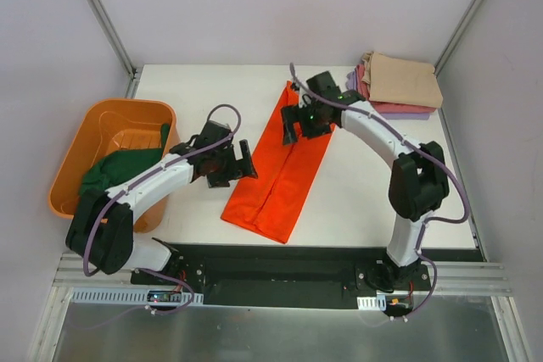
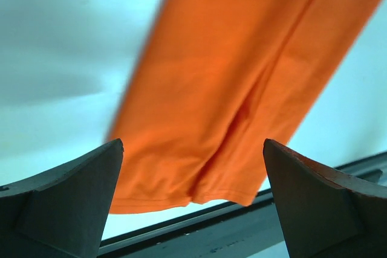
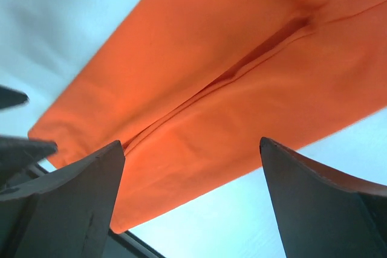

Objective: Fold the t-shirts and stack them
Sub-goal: Rotate the tshirt 90 degrees

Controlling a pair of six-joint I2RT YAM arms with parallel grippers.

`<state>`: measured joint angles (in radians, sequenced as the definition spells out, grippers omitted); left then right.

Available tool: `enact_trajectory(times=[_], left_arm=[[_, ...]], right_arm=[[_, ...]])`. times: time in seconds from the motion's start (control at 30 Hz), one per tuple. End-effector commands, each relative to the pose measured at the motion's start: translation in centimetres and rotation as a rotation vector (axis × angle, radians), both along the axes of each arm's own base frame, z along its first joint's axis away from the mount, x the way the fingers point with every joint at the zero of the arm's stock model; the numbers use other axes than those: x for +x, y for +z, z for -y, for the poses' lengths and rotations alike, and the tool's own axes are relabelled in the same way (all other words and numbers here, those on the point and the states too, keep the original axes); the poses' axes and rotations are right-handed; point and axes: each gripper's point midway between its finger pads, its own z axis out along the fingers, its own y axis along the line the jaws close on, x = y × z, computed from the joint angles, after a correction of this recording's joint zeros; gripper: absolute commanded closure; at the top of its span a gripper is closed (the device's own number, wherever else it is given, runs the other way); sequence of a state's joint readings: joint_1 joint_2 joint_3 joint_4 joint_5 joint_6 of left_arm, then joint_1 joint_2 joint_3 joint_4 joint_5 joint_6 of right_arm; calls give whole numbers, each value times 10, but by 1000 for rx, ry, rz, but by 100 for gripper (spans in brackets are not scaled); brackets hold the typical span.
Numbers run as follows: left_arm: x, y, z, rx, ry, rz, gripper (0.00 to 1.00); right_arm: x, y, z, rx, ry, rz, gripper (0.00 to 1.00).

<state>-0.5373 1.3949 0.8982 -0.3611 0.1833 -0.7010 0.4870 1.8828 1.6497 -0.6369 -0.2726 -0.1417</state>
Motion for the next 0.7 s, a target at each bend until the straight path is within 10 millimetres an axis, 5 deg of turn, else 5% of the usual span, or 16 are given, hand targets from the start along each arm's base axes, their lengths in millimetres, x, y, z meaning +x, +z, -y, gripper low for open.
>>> enact_trajectory(times=[0.0, 0.23, 0.47, 0.67], left_arm=[[-9, -12, -34, 56, 98, -6, 1], [-24, -26, -41, 62, 96, -49, 1], [-24, -26, -40, 53, 80, -36, 1], [-16, -14, -22, -35, 29, 2, 1]], right_arm=[[-27, -40, -17, -13, 14, -59, 4], [-17, -83, -17, -96, 12, -121, 4], [5, -124, 18, -191, -71, -194, 4], [35, -121, 37, -161, -97, -178, 4]])
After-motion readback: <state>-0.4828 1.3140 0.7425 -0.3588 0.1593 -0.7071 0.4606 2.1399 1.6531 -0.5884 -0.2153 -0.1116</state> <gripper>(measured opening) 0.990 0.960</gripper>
